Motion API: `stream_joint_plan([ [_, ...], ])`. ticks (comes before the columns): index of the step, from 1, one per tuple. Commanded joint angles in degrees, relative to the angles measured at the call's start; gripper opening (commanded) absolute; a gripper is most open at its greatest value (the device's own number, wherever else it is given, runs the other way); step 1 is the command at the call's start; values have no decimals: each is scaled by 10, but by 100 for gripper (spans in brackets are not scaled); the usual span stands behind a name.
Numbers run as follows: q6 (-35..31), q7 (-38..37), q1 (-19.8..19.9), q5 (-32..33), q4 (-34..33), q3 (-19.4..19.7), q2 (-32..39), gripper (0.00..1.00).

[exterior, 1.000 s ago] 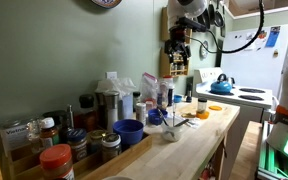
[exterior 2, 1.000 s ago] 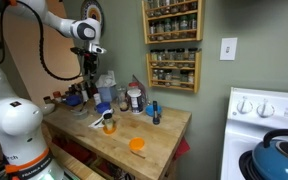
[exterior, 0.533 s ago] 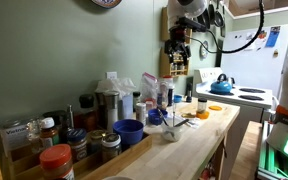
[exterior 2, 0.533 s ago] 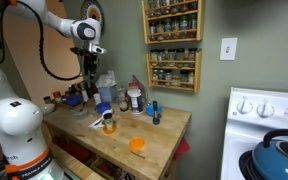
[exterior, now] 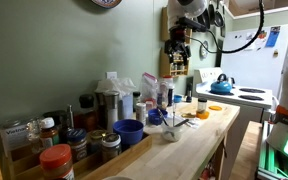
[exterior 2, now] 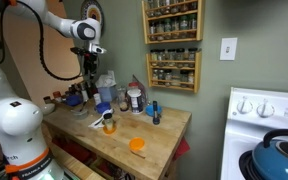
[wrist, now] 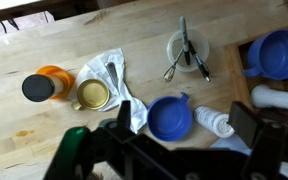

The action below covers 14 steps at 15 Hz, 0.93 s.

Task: Stack up the blue cups

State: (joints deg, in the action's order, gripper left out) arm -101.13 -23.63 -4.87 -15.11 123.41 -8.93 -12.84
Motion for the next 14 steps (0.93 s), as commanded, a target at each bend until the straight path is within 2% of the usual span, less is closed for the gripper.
stream_joint_plan([
  [1, 1, 0, -1, 0, -1, 1, 0, 100],
  [5, 1, 0, -1, 0, -1, 1, 0, 100],
  [6, -12, -43, -1, 7, -5, -8, 5, 100],
  [7, -14, -44, -6, 0, -11, -12, 18, 100],
  [11, -74, -88, -39, 16, -23, -60, 82, 100],
  [14, -149, -138, -74, 45, -23, -94, 127, 100],
])
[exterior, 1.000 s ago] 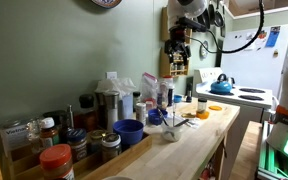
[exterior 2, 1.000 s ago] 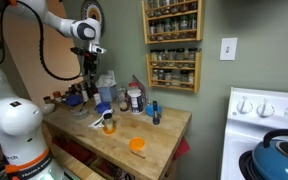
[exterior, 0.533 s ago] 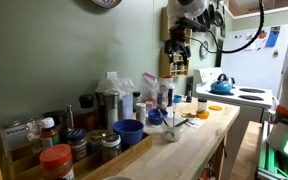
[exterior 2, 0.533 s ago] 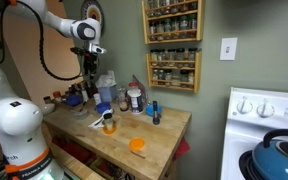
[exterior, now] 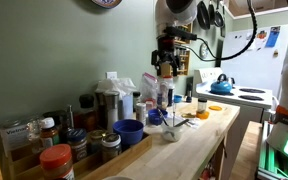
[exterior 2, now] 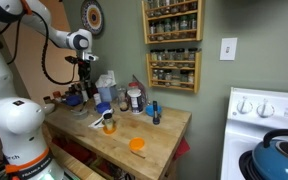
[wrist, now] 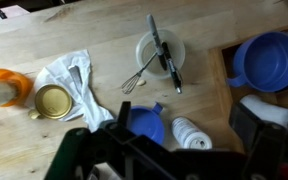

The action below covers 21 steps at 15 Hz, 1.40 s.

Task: Stack up the blue cups

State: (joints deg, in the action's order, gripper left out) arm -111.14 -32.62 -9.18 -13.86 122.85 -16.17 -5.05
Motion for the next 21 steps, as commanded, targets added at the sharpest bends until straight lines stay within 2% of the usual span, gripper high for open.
stream_joint_plan([
  [1, -66, -62, -41, 45, -21, -26, 62, 100],
  [3, -94, -78, -62, 55, -26, -31, 81, 100],
  [4, -81, -59, -58, 39, -10, -21, 59, 100],
  [8, -85, -63, -65, 40, -14, -17, 66, 100],
  [10, -149, -56, -73, 21, -6, -23, 73, 100],
  [13, -223, 6, -91, 0, -2, -37, 76, 100],
  [17, -209, 127, -111, -23, 3, -54, 83, 100],
  [19, -208, 184, -115, -33, -9, -56, 115, 100],
  [20, -205, 129, -117, -13, -7, -52, 89, 100],
  [21, -205, 136, -118, -14, -7, -52, 95, 100],
])
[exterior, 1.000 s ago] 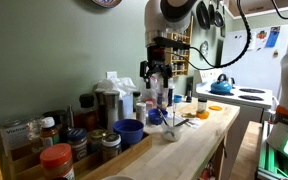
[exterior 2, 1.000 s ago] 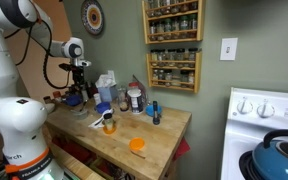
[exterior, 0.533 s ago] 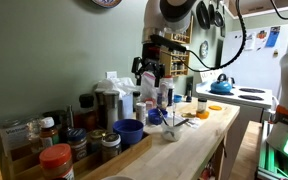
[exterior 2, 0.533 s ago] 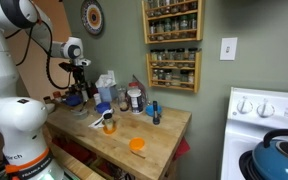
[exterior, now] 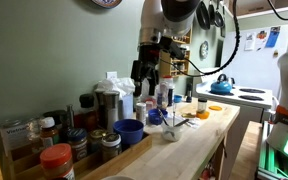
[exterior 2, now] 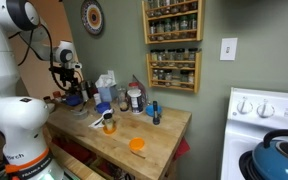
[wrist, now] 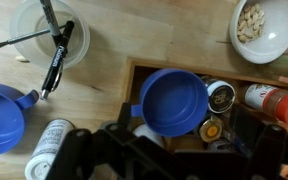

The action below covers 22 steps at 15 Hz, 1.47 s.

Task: Stack up the blue cups

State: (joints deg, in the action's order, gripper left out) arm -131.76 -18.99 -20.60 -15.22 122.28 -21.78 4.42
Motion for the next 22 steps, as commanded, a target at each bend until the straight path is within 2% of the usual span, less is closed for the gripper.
stream_joint_plan([
  [1, 1, -1, -4, 0, -3, 5, 2, 100],
  [2, 1, -1, -3, 0, -5, 6, 2, 100],
  [4, -60, -8, -8, 22, -4, 6, 29, 100],
  [5, -92, -42, -14, 72, 2, 11, 39, 100],
  [6, -114, -44, -16, 85, 3, 13, 52, 100],
  [8, -124, -67, -23, 133, 2, 23, 76, 100],
  [12, -161, -84, -40, 174, -3, 43, 111, 100],
  [14, -178, -86, -48, 180, -7, 51, 121, 86],
  [15, -184, -83, -52, 179, -9, 52, 126, 70],
  [16, -188, -80, -54, 178, -12, 53, 130, 70],
  [17, -190, -76, -57, 175, -15, 53, 136, 61],
  [21, -190, -66, -63, 167, -25, 51, 154, 51],
  [22, -188, -63, -64, 166, -27, 51, 157, 54],
])
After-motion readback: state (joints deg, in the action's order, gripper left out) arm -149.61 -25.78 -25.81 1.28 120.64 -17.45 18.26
